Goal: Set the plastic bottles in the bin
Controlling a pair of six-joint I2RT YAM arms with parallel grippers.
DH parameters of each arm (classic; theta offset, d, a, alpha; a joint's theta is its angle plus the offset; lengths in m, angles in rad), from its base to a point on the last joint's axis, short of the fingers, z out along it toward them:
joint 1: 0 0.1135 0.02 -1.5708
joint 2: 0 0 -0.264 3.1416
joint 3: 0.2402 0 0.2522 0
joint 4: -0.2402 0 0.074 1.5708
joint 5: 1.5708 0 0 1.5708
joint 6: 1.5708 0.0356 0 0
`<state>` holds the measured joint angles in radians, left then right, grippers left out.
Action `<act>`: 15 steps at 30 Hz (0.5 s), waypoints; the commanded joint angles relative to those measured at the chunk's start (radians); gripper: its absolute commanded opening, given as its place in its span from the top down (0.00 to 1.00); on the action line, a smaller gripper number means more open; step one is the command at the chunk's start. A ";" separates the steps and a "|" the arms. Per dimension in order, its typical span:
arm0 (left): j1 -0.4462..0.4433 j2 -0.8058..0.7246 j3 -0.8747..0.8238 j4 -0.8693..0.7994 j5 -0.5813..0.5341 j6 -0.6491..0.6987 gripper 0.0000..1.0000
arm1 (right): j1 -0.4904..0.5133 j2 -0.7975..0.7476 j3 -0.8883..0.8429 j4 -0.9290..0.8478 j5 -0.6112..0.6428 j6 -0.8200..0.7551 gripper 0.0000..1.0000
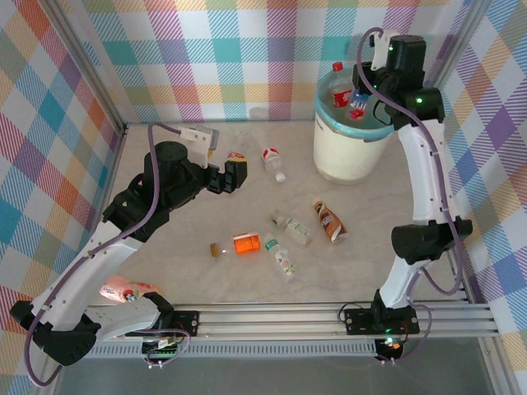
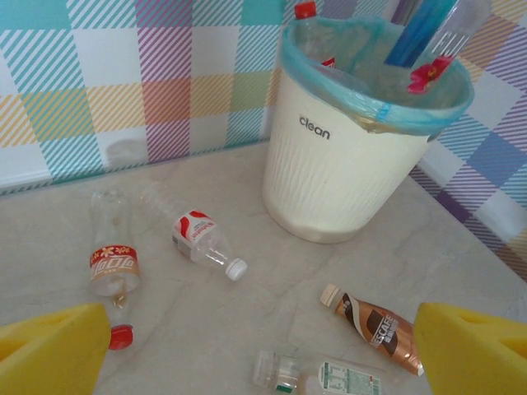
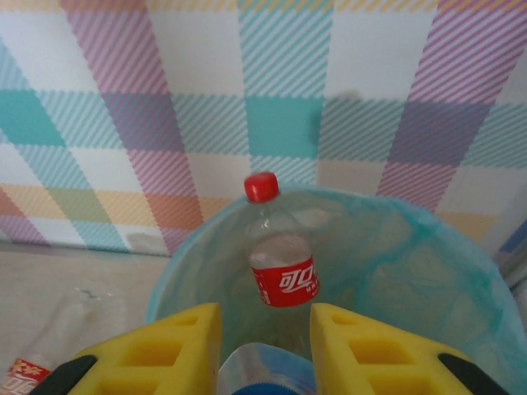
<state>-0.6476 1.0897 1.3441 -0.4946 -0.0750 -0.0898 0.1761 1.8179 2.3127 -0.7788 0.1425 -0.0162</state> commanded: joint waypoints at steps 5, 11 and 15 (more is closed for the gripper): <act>-0.007 0.011 -0.031 -0.001 -0.041 -0.022 0.05 | 0.067 -0.001 -0.117 0.113 0.167 -0.071 0.91; -0.006 0.022 -0.044 -0.002 -0.043 -0.037 0.05 | 0.138 0.014 -0.126 0.106 0.248 -0.133 0.86; -0.006 0.030 -0.045 0.000 -0.041 -0.041 0.05 | 0.161 0.034 -0.126 0.087 0.244 -0.091 0.86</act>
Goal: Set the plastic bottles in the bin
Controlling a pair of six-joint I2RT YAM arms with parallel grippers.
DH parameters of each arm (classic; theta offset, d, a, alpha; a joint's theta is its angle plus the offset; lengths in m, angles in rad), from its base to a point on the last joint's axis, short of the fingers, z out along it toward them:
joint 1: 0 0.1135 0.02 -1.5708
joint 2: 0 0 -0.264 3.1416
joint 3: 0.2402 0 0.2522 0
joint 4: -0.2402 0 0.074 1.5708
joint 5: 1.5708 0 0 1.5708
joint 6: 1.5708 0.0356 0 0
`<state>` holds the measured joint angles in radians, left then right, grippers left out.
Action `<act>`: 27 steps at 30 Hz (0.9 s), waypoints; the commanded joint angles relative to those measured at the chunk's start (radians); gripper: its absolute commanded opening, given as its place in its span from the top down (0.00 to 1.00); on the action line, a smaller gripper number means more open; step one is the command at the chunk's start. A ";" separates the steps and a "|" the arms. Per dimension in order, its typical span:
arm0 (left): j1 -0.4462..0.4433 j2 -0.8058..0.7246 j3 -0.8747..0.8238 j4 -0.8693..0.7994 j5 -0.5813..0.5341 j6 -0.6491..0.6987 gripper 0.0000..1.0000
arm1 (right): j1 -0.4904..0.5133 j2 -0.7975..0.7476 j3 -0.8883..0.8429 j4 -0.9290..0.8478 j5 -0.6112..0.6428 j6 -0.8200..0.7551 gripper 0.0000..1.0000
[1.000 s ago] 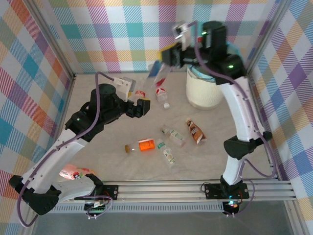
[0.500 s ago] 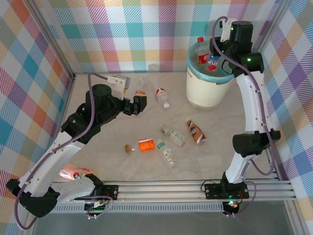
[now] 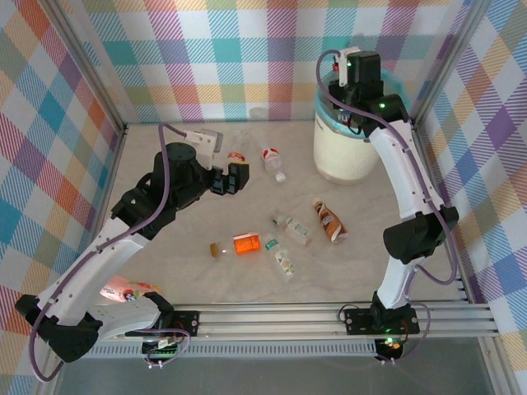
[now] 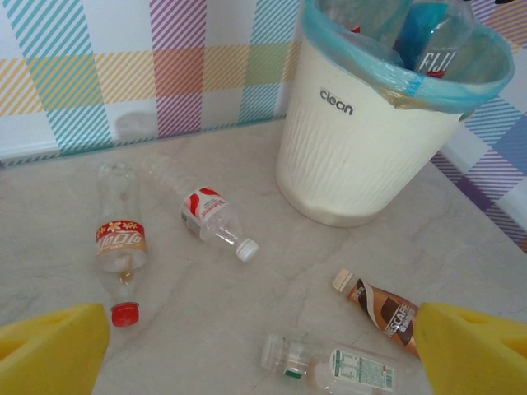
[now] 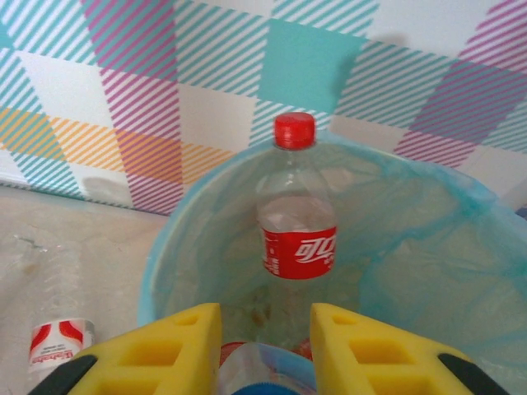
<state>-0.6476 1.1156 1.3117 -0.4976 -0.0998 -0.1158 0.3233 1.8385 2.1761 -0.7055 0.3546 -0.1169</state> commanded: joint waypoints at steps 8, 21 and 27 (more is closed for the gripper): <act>-0.006 -0.011 -0.042 0.001 -0.038 -0.019 0.05 | 0.006 0.025 -0.103 0.004 0.068 0.140 0.85; -0.004 -0.001 -0.066 0.003 -0.038 -0.016 0.05 | -0.143 0.060 -0.309 0.111 -0.152 0.335 0.74; -0.004 0.008 -0.060 -0.006 -0.040 -0.022 0.05 | -0.159 0.100 -0.238 0.078 -0.198 0.340 0.54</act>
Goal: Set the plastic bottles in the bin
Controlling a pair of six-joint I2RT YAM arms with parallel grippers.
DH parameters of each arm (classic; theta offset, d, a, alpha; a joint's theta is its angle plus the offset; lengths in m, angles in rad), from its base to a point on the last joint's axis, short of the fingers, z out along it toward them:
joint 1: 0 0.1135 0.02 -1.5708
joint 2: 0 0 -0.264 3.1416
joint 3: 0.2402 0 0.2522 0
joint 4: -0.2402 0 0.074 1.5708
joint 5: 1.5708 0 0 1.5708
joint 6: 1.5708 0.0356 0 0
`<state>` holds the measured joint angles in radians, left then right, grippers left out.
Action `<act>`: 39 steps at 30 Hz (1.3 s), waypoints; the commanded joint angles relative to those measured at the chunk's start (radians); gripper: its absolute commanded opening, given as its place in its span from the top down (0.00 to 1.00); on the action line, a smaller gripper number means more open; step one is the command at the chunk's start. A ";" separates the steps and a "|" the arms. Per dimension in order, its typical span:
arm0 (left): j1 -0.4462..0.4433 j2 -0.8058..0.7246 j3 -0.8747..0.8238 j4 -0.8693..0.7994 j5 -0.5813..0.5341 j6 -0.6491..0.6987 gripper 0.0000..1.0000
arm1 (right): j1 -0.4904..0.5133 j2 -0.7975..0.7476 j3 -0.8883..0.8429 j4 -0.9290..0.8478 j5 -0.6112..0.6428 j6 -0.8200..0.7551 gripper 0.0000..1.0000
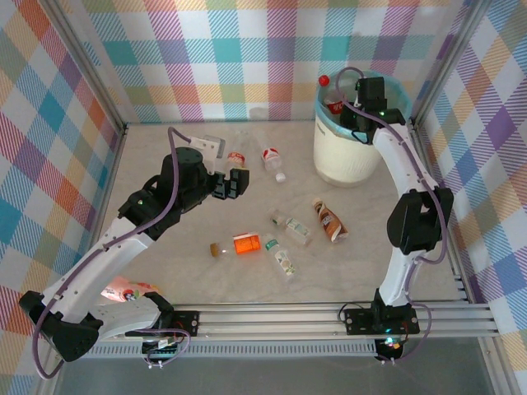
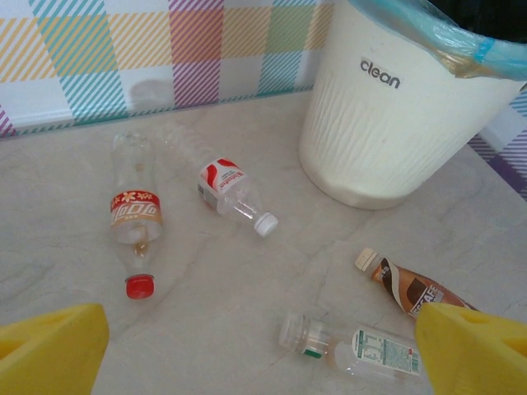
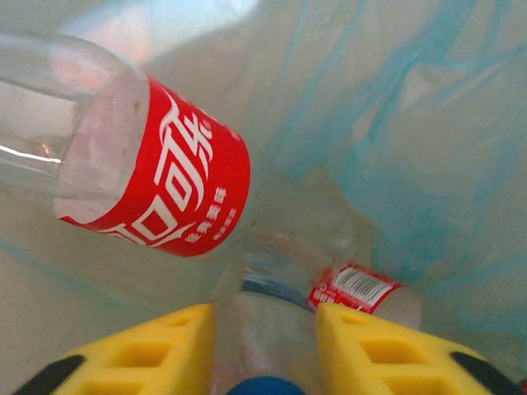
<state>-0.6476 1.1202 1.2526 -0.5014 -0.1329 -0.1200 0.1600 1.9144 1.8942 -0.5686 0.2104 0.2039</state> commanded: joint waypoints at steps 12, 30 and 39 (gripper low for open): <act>0.094 -0.033 0.123 -0.468 -0.447 -0.366 0.01 | 0.007 -0.168 0.043 -0.048 -0.106 0.081 0.32; 0.564 -0.030 -0.177 -1.030 0.005 -0.851 0.00 | 0.185 -0.381 -0.064 0.063 -0.139 0.027 0.26; 0.756 -0.174 -0.442 -0.841 0.120 -0.971 0.00 | 0.194 -0.343 -0.092 0.062 -0.220 0.042 0.26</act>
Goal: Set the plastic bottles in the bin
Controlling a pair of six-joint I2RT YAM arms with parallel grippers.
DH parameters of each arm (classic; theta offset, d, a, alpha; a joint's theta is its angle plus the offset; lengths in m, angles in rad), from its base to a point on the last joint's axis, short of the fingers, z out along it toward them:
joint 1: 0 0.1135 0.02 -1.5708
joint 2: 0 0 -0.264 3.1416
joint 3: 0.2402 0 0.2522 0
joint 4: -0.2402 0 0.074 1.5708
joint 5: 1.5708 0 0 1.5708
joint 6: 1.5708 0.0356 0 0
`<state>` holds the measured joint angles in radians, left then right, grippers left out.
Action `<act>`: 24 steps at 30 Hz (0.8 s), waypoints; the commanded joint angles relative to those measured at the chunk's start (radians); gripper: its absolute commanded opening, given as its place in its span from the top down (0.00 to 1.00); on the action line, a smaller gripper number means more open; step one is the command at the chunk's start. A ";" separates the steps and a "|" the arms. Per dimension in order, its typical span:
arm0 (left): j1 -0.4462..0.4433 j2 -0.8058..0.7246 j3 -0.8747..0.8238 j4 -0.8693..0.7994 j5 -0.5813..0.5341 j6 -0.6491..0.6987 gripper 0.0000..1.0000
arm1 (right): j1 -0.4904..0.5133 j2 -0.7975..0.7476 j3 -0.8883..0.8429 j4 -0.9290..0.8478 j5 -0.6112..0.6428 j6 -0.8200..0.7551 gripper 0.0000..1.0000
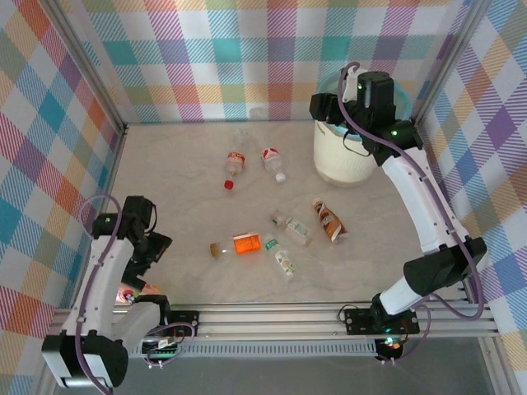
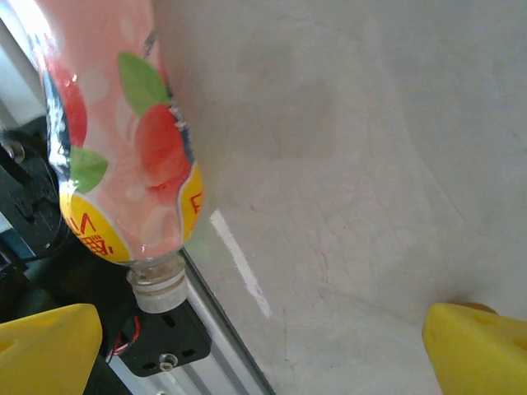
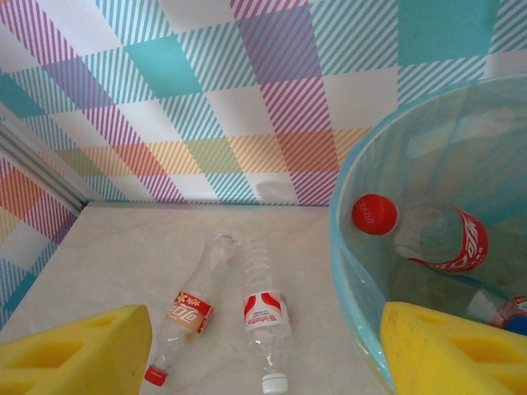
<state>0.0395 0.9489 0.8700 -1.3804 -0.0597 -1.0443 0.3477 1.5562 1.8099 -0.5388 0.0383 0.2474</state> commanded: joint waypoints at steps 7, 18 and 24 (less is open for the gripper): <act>0.292 0.098 -0.100 0.144 -0.009 0.119 0.00 | 0.014 0.047 -0.011 0.012 -0.085 -0.005 0.26; 0.526 0.209 -0.080 0.277 -0.029 0.292 0.00 | 0.019 0.085 0.010 -0.008 -0.089 -0.033 0.26; 0.555 0.234 -0.129 0.333 -0.031 0.287 0.00 | 0.019 0.108 0.037 -0.028 -0.087 -0.050 0.26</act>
<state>0.5785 1.1721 0.7662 -1.0740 -0.0883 -0.7799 0.3614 1.6539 1.8099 -0.5537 -0.0387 0.2237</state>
